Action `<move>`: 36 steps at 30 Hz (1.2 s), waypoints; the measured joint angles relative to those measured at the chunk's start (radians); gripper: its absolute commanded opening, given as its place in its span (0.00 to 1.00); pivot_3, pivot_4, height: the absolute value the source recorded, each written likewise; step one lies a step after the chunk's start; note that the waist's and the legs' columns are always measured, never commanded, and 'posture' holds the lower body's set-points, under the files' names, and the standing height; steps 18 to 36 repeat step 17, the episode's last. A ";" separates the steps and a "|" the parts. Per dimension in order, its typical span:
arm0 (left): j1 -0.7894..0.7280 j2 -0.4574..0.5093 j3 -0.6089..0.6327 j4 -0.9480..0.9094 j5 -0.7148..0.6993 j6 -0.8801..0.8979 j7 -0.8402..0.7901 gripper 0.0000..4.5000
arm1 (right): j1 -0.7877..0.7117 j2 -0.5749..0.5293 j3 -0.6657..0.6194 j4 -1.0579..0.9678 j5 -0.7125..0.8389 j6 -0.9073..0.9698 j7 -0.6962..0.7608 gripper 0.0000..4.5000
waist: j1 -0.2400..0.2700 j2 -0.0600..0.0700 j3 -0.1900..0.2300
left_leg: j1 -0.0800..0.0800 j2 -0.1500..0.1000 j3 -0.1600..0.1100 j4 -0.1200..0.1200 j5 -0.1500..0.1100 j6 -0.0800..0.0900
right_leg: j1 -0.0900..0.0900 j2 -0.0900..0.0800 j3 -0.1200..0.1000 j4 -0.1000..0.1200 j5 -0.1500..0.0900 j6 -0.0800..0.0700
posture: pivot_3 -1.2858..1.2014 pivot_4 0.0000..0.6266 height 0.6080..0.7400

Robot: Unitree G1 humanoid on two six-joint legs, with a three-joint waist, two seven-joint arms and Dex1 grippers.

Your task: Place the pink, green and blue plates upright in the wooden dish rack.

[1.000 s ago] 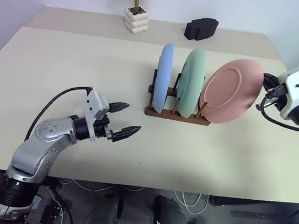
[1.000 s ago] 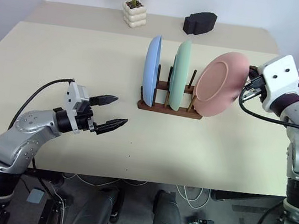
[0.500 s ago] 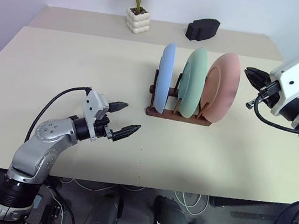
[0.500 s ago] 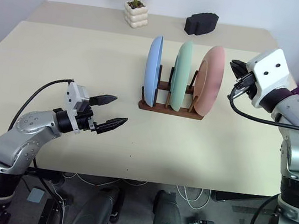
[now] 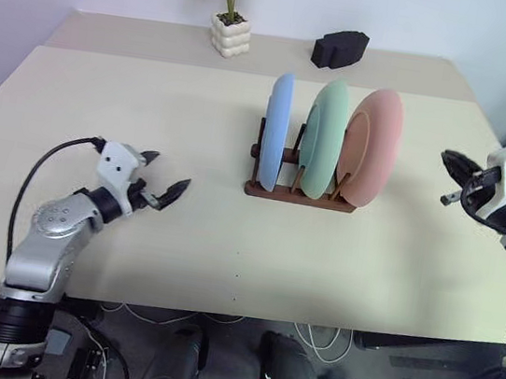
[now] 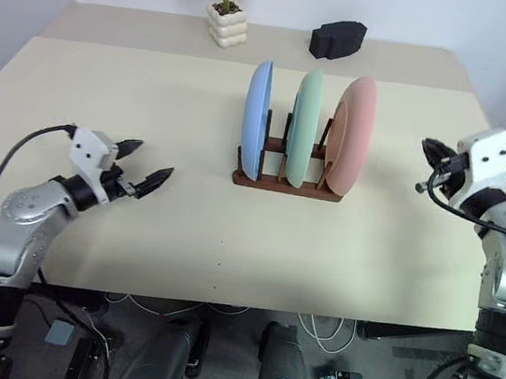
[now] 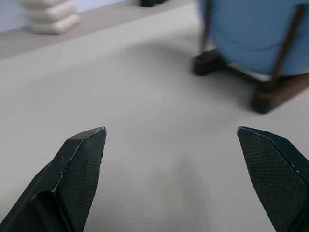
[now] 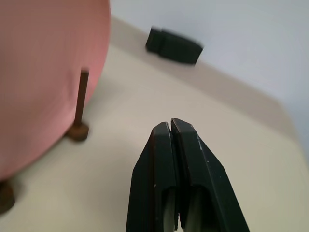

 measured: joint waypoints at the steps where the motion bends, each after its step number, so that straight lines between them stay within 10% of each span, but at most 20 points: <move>1: 0.009 0.000 0.007 0.000 0.001 -0.005 0.002 1.00 | 0.000 0.002 0.001 0.016 0.001 -0.013 0.008 0.01 | 0.000 0.000 0.000 | 0.000 0.000 0.000 0.000 0.000 0.000 | 0.000 0.000 0.000 0.000 0.000 0.000 | 0.52 0.24 0.93; 36: 0.091 -0.002 0.049 -0.028 0.001 -0.011 0.033 1.00 | -0.057 0.072 0.002 0.270 0.028 -0.141 0.078 0.01 | 0.002 0.000 0.000 | 0.002 0.000 0.000 0.000 0.000 0.000 | 0.002 0.000 0.001 0.000 0.000 0.000 | 0.52 0.24 0.93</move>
